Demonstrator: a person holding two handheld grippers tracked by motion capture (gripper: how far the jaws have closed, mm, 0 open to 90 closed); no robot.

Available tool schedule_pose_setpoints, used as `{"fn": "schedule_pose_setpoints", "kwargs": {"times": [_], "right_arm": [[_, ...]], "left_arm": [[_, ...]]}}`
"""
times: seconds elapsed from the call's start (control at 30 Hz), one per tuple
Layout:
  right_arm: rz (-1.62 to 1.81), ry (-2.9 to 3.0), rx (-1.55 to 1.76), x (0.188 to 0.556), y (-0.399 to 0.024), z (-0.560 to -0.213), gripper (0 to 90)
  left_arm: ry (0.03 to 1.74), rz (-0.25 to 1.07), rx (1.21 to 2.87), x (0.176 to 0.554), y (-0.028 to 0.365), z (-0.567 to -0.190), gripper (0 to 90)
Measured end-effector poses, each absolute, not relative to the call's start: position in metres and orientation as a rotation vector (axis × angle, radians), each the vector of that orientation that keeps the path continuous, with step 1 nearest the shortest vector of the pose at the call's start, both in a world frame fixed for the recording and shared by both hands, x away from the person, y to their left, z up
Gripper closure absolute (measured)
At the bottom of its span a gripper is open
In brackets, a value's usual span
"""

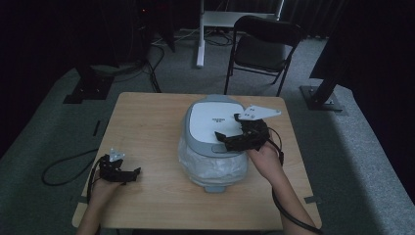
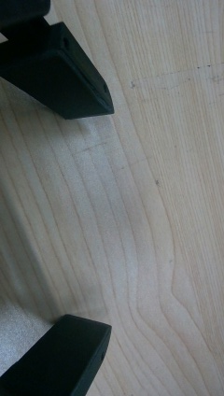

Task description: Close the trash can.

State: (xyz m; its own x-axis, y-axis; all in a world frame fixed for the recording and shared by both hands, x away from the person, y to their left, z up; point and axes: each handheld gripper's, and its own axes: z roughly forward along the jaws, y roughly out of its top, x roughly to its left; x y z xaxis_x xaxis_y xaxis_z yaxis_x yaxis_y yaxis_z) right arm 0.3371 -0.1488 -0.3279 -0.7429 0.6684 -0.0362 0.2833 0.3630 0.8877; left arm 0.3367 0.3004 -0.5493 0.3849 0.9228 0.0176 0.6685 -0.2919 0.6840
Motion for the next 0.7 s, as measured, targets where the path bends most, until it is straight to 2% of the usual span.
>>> {"fn": "schedule_pose_setpoints", "kwargs": {"times": [0.7], "right_arm": [[1.460, 2.072, 0.925, 0.335, -0.173, -0.330, 10.6]], "left_arm": [[1.360, 0.559, 2.057, 0.337, 0.300, -0.549, 0.6]]}}
